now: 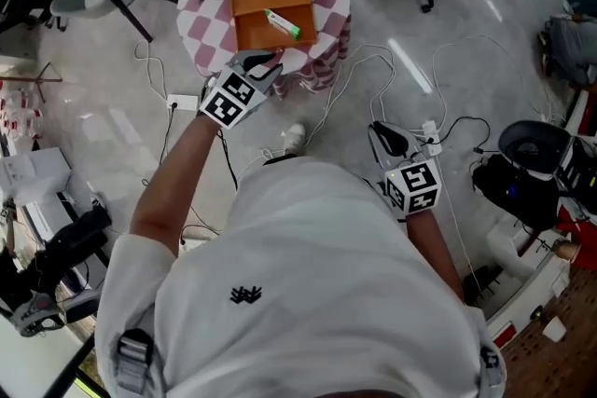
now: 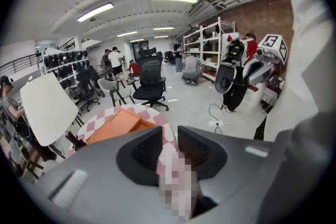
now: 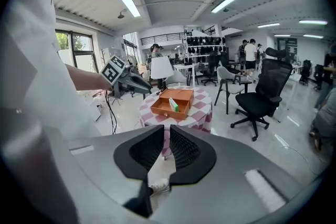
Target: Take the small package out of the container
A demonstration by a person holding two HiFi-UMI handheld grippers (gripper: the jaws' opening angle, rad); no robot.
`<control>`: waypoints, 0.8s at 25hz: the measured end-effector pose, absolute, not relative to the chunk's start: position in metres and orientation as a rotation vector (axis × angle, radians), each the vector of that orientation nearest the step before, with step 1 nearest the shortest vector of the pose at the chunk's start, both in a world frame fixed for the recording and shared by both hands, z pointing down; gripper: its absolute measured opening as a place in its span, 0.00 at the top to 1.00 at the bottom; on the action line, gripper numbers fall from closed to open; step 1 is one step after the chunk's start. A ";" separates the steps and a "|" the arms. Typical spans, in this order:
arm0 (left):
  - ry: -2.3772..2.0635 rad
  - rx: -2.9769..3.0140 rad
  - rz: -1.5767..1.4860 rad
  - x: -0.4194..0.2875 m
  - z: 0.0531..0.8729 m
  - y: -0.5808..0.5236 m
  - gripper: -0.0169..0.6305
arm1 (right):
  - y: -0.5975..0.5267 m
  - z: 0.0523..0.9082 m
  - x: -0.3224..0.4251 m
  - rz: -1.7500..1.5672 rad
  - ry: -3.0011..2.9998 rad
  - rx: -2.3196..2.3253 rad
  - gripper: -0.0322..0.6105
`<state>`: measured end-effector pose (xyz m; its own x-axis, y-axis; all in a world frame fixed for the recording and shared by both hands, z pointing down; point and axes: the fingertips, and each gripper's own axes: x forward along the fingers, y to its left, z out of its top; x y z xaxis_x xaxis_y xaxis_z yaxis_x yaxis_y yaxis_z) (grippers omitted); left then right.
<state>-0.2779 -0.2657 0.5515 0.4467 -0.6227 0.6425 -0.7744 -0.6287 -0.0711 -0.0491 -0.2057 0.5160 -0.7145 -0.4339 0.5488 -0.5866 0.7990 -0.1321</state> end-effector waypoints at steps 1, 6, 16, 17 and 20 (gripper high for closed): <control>-1.191 2.480 0.989 -0.286 0.557 -0.276 0.78 | -0.207 0.517 -0.052 0.406 -2.469 0.780 0.90; -1.050 2.545 1.173 -0.305 0.586 -0.317 0.76 | -0.208 0.521 -0.051 0.460 -2.411 0.939 0.90; -0.755 2.615 1.555 -0.314 0.655 -0.376 0.70 | -0.196 0.527 -0.027 0.589 -2.276 1.154 0.90; -0.733 2.616 1.601 -0.315 0.662 -0.381 0.70 | -0.194 0.527 -0.024 0.604 -2.264 1.162 0.90; -0.650 2.622 1.711 -0.316 0.680 -0.390 0.68 | -0.189 0.529 -0.018 0.619 -2.235 1.180 0.90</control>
<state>-0.3159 -0.3900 0.6805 0.3451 -0.3633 0.8654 -0.3033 -0.9157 -0.2635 -0.0181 -0.1893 0.5293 -0.4759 -0.6011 0.6420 -0.8458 0.5130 -0.1466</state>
